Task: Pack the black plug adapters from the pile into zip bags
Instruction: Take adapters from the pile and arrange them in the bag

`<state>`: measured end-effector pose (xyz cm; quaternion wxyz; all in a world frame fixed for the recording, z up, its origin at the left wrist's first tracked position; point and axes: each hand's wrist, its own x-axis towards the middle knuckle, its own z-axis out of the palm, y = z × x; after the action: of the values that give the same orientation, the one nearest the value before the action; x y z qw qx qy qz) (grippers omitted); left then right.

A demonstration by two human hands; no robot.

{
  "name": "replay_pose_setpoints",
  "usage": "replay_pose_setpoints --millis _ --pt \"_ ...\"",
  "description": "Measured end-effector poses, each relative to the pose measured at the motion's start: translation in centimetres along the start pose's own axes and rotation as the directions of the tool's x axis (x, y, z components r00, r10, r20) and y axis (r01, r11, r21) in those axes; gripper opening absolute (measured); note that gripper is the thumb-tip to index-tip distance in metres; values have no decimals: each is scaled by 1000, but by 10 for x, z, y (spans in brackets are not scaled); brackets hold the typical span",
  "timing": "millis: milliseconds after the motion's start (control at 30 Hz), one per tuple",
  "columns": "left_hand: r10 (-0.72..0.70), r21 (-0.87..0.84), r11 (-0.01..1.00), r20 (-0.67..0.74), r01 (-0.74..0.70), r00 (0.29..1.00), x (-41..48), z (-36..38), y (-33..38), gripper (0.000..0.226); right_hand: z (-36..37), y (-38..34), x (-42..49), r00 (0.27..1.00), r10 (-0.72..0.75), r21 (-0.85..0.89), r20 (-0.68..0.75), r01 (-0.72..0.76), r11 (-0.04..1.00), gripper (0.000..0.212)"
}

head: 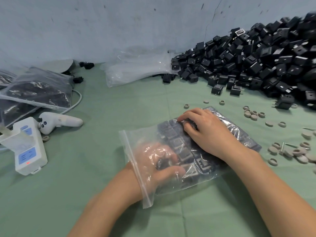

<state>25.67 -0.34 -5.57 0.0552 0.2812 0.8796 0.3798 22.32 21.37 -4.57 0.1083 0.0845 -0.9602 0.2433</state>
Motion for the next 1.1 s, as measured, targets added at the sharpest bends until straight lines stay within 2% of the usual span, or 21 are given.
replay_pose_setpoints --millis 67,133,200,267,367,467,567,633,700,767,833,900,967,1033,1100 --pt "55 107 993 -58 -49 997 4 4 4 32 0 0 0 1000 0 6 -2 0 1000 29" --pt "83 146 987 -58 -74 995 5 5 3 30 0 0 0 1000 -1 8 -1 1 1000 29" --pt "68 55 996 1 -67 998 3 -1 -1 31 0 0 0 1000 0 9 3 0 1000 29" --pt "38 -14 999 2 -38 999 -4 -9 -10 28 -1 -1 1 1000 -2 7 5 2 1000 29" --pt "-1 -60 998 85 6 996 -18 -19 -19 40 -1 -1 1 1000 -10 5 10 10 1000 30" --pt "39 -11 999 2 -38 999 -22 -25 -17 28 -3 -1 0 1000 -16 7 7 16 1000 29" --pt "-86 1 996 -132 87 988 -24 -37 -20 19 -6 -4 -1 999 -27 53 -23 28 998 27" --pt "-209 5 975 -305 221 929 -25 -49 -29 7 -10 -7 -2 996 -38 96 -81 46 994 26" --pt "-309 -79 945 -526 316 793 -26 -63 -41 13 -16 -9 -4 988 -36 139 -153 58 989 25" --pt "-399 -241 915 -649 323 648 -29 -75 -44 20 -25 -7 -6 975 -5 198 -222 51 979 26" --pt "-419 -312 908 -690 280 589 -30 -78 -35 20 -36 -1 -10 952 61 265 -299 22 964 26" --pt "-346 -278 938 -685 209 642 -19 -72 -12 13 -45 12 -16 910 180 343 -373 -45 938 27" --pt "-231 -211 969 -609 126 759 7 -58 18 11 -54 28 -22 847 352 468 -399 -142 872 30" --pt "-113 -87 993 -474 82 873 45 -38 50 23 -62 44 -26 756 551 654 -353 -222 723 31" --pt "-35 66 996 -319 59 947 91 -15 77 38 -68 60 -29 632 744 838 -217 -270 474 31"
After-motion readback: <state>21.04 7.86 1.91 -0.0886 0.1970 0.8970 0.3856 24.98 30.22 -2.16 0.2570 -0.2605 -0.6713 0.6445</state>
